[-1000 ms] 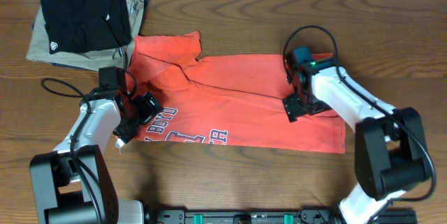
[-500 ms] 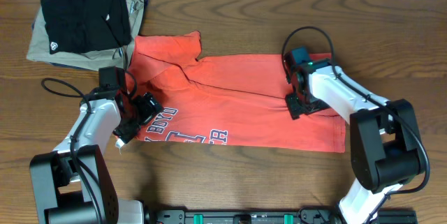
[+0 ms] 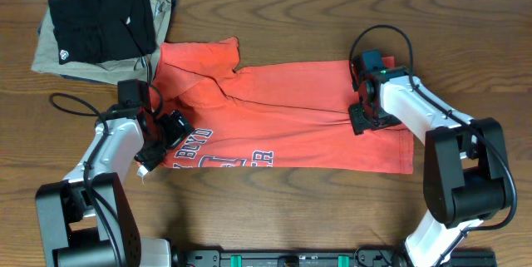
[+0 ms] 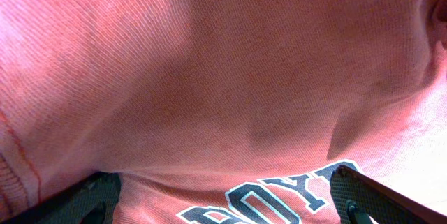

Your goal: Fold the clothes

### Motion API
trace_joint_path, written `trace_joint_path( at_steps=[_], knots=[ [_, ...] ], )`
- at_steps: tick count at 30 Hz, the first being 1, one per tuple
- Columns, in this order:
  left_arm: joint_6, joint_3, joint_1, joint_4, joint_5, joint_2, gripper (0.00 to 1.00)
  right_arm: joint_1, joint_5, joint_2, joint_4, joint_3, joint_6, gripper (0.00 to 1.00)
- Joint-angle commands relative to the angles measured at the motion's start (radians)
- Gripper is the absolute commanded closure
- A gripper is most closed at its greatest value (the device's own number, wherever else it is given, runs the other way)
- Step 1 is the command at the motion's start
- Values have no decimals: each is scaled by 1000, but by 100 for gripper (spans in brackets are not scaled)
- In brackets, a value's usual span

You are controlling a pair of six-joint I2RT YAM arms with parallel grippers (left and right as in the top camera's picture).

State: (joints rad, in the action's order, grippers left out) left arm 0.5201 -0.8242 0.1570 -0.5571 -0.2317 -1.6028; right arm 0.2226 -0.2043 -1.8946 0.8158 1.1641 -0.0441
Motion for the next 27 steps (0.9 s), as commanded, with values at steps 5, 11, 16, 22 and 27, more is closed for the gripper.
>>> trace_joint_path(
  at_steps=[5, 11, 16, 22, 27],
  knots=[
    [4, 7, 12, -14, 42, -11, 2, -35, -88, -10, -8, 22, -56, 34],
    [5, 7, 18, -15, 42, -10, 2, -60, -114, -10, 22, 48, -98, 31],
    [5, 7, 24, -15, 42, 6, 2, -101, -98, -10, 70, 91, -116, 31],
    [5, 7, 24, -15, 43, 37, 2, -147, -52, -10, 50, 93, -117, 27],
    [-3, 7, 24, -14, 47, 63, 2, -201, -53, -10, 9, 93, -172, 22]
  ],
)
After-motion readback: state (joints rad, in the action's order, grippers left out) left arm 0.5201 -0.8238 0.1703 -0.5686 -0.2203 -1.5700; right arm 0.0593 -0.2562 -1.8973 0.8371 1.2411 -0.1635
